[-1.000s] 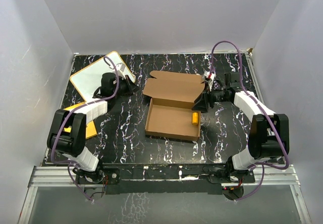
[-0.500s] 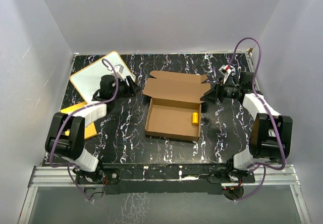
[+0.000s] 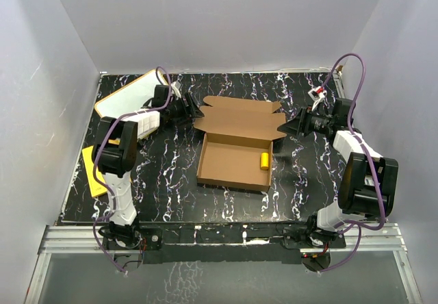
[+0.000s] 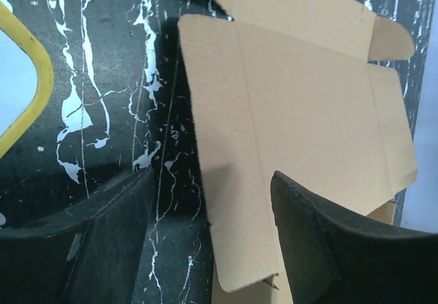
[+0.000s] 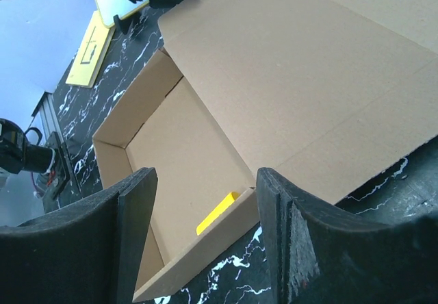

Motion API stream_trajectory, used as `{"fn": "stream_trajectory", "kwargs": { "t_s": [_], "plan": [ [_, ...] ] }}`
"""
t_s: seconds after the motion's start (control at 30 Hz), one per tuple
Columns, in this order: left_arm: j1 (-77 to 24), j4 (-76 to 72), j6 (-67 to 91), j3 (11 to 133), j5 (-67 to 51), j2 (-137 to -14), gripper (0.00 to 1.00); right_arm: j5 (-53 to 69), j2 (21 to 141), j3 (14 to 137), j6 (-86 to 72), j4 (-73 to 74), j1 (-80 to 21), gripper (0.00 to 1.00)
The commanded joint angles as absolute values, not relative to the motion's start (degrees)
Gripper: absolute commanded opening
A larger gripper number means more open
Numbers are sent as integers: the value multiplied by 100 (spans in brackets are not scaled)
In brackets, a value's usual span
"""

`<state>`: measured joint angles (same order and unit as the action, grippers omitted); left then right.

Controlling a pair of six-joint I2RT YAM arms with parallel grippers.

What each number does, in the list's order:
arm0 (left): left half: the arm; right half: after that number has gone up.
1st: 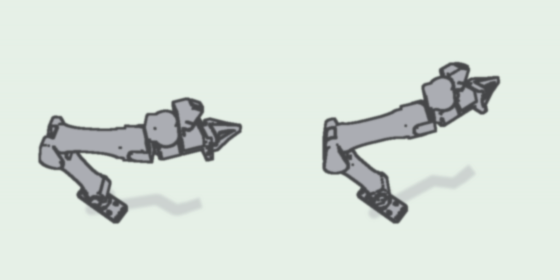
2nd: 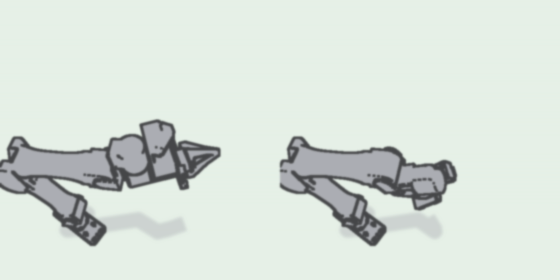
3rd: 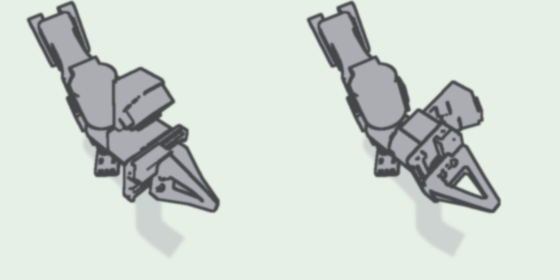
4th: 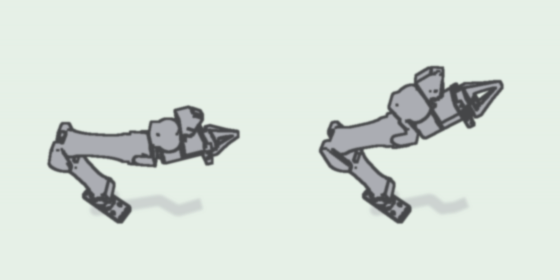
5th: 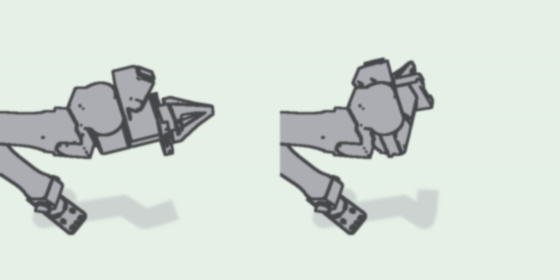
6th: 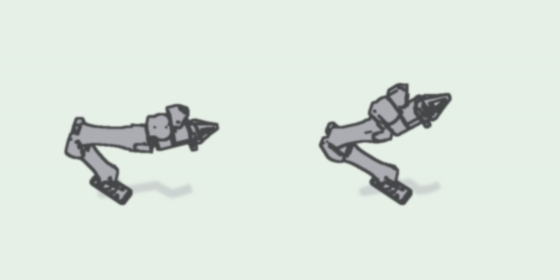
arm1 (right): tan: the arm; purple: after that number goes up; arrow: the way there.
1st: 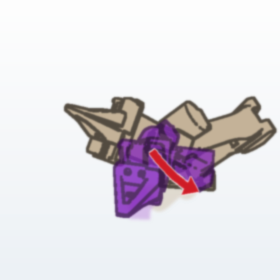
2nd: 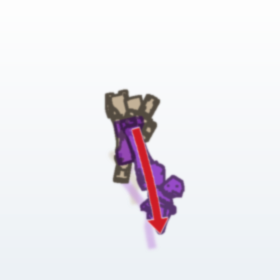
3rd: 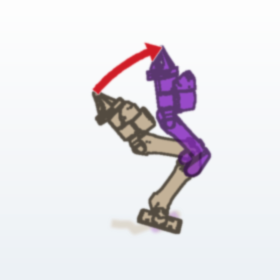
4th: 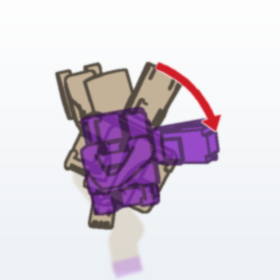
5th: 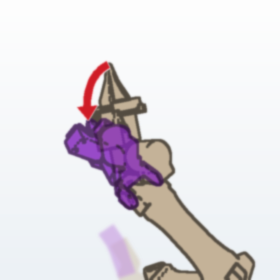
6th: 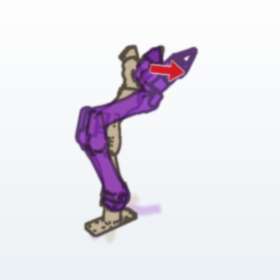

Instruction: Fold the paper box

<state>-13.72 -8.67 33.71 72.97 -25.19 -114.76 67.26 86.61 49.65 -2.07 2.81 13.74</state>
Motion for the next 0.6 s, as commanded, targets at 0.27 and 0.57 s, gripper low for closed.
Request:
{"fn": "stream_trajectory", "kwargs": {
  "t_s": [0.27,0.57],
  "plan": [
    [-1428,-834,3824,7783,-3115,-11895,47,6930,8762,4913,-488,-193,1397,65],
    [-1430,-2083,3565,6920,-3249,-11360,0,7039,8743,4921,-459,-202,1406,65]
  ]
}}
